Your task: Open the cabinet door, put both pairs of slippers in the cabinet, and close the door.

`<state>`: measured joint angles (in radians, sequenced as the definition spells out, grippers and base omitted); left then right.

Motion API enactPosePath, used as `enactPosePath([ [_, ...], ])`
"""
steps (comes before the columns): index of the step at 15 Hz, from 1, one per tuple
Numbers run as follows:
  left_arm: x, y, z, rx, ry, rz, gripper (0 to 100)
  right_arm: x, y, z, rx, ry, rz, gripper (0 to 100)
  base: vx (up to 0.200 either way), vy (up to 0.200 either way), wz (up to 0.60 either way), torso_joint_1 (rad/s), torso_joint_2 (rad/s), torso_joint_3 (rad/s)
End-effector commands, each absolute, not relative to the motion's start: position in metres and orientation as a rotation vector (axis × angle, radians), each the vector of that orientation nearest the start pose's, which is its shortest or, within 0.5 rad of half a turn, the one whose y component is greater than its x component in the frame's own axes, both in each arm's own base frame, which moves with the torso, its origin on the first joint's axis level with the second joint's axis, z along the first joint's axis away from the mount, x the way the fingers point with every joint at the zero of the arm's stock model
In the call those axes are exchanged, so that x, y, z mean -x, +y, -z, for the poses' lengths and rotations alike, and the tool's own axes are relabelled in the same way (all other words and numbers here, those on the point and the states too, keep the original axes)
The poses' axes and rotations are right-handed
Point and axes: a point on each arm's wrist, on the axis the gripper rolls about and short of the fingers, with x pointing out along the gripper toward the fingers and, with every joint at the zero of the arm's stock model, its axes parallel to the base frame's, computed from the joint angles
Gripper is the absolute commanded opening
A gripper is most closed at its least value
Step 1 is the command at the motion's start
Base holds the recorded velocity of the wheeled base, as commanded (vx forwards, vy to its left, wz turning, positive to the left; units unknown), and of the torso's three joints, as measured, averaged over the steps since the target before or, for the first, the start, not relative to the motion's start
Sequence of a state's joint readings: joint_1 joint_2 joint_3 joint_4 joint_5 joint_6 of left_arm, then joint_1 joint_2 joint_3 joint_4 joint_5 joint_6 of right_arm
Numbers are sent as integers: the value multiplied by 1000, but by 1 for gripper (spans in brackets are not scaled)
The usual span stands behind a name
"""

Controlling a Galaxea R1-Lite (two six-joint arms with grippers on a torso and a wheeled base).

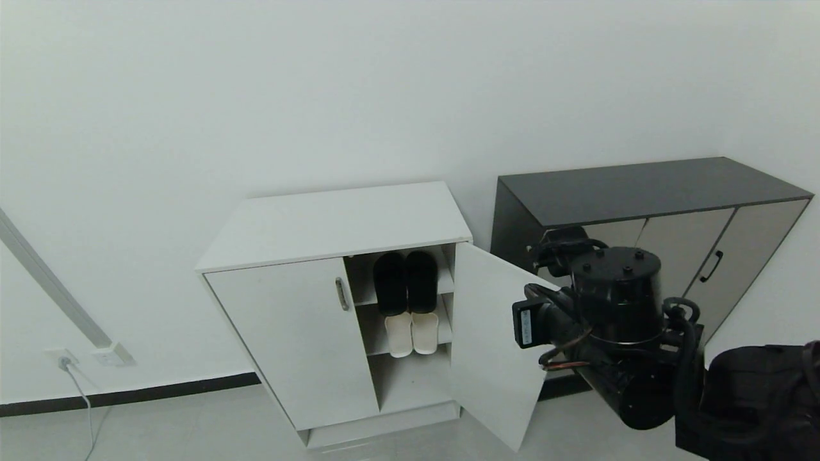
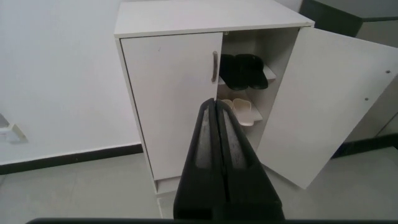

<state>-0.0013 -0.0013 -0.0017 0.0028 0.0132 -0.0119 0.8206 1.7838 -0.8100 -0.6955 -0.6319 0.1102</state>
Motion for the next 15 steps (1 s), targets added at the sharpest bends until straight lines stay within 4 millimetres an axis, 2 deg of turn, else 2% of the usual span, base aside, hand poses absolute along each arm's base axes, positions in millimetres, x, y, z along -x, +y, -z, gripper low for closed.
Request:
enactPosePath([
  [1, 23, 0, -76, 12, 1, -12, 0, -271, 212, -168, 51, 214, -80, 0, 0, 0, 0, 0, 0, 0],
  [2, 23, 0, -76, 12, 1, -12, 0, -287, 208, -170, 47, 233, -70, 0, 0, 0, 0, 0, 0, 0],
  [3, 23, 0, -76, 12, 1, -12, 0, -293, 207, -170, 46, 241, -65, 0, 0, 0, 0, 0, 0, 0],
  [4, 23, 0, -76, 12, 0, -12, 0, -316, 202, -169, 30, 264, -38, 0, 0, 0, 0, 0, 0, 0],
  [5, 23, 0, -76, 12, 1, -12, 0, -323, 200, -168, 21, 270, -37, 0, 0, 0, 0, 0, 0, 0],
  [6, 23, 0, -76, 12, 1, -12, 0, -341, 194, -163, 11, 294, -32, 0, 0, 0, 0, 0, 0, 0],
  [8, 23, 0, -76, 14, 1, -12, 0, -365, 187, -150, -14, 325, -13, 0, 0, 0, 0, 0, 0, 0],
  [11, 23, 0, -76, 14, 1, -14, 0, -387, 173, -127, -10, 372, 26, 0, 0, 0, 0, 0, 0, 0],
  [15, 23, 0, -76, 12, 0, -14, 0, -403, 162, -113, -13, 394, 45, 0, 0, 0, 0, 0, 0, 0],
])
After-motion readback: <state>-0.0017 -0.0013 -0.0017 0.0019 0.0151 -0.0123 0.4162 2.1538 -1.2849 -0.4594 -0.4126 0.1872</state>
